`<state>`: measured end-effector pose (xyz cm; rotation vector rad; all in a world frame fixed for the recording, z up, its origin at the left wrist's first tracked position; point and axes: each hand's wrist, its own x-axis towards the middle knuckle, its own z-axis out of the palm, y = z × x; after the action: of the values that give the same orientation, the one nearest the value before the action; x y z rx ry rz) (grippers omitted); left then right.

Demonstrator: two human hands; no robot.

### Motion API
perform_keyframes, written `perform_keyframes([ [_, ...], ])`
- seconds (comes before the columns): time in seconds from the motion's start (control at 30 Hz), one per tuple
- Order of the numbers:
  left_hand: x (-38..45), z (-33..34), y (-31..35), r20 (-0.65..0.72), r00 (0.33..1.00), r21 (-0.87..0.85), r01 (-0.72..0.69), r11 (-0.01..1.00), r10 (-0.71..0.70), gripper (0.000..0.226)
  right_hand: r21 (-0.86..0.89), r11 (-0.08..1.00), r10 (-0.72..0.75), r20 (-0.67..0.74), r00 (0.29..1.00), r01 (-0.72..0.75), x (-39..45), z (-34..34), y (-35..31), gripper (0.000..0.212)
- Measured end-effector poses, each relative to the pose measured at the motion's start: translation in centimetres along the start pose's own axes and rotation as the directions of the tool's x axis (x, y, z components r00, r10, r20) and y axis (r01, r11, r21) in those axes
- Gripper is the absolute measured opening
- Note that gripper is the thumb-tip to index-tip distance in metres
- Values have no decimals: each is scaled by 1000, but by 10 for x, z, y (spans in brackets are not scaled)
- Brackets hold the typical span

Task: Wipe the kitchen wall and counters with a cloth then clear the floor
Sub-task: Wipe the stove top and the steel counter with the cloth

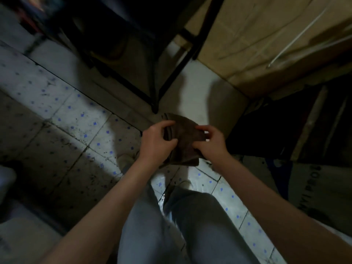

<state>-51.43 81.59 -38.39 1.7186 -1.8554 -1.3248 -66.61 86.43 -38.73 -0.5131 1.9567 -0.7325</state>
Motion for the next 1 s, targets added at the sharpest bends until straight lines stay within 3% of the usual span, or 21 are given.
perform_keyframes([
  [0.37,18,-113,77,34,980,42,-195,980,194,53,23,991,-127,-98,987,130,-52,-1,-134,45],
  [0.6,61,-165,106,61,953,43,-301,953,298,54,14,988,-145,-198,969,151,-39,12,-192,49],
  [0.77,98,-184,119,43,944,62,-329,942,326,51,-103,976,-208,-181,961,192,-13,22,-236,51],
  [1.0,147,-190,122,-39,970,64,-236,970,239,54,-350,903,-313,-137,940,249,23,28,-277,52],
])
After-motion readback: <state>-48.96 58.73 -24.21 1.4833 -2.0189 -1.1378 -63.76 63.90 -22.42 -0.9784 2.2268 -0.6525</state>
